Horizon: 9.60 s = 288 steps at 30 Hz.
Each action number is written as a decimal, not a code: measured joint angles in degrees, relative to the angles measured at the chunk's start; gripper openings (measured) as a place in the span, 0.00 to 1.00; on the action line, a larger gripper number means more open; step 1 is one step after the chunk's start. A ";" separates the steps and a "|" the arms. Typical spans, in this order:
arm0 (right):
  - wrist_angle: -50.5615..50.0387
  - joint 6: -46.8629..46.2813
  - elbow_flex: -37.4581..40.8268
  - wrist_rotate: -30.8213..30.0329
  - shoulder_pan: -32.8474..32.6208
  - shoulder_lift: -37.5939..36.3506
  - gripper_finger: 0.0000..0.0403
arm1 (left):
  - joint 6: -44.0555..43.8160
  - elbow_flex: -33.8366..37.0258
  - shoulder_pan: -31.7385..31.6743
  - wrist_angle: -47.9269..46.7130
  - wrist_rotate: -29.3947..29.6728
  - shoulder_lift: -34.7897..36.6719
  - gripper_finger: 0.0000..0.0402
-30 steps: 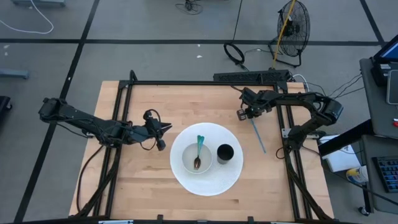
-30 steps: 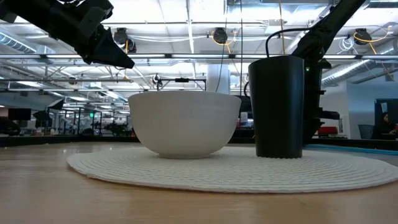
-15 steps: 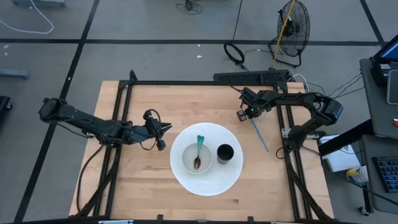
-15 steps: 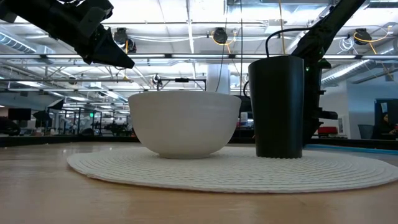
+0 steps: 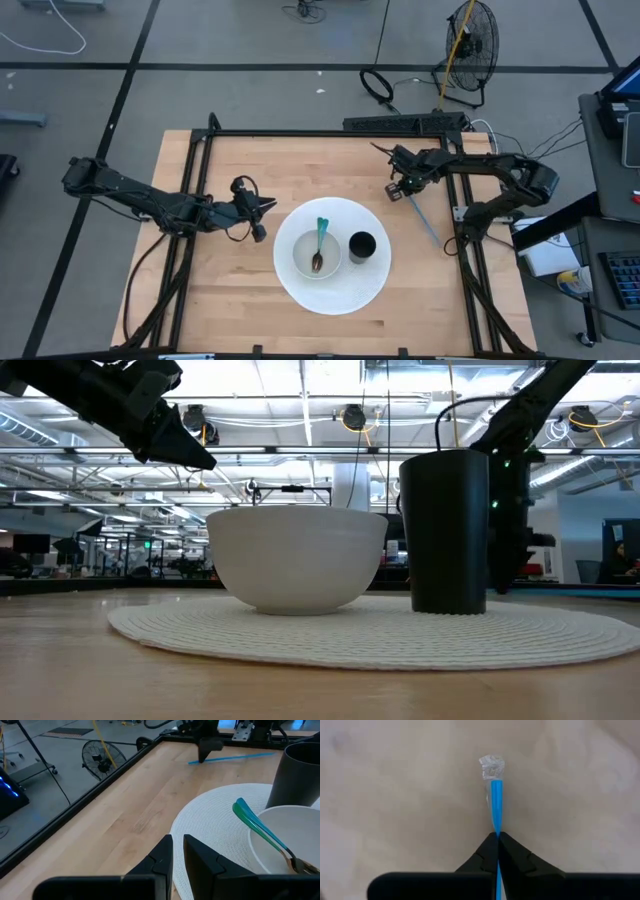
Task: Pick & Place Utensil
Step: Put the blue straw into the black cup on the white mat, then return to Home Position
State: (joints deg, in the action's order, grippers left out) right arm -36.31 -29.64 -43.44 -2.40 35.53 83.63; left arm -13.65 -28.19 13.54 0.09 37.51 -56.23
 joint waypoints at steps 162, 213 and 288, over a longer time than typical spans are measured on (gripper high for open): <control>83.21 22.94 19.15 -0.78 -47.95 -22.52 0.09 | -0.33 -0.01 -0.07 1.95 0.05 -0.02 0.13; 72.83 33.73 19.12 -25.95 -48.51 -24.32 0.66 | -0.83 -0.01 -0.07 2.72 0.05 -0.02 0.13; 46.26 38.83 28.14 -25.59 -55.51 -61.07 0.66 | 21.72 19.24 -13.13 27.40 -28.42 26.79 0.13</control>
State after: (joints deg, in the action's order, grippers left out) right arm 9.94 9.19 -15.30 -27.99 -19.98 22.55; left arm 8.07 -8.95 0.41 27.49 9.09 -29.44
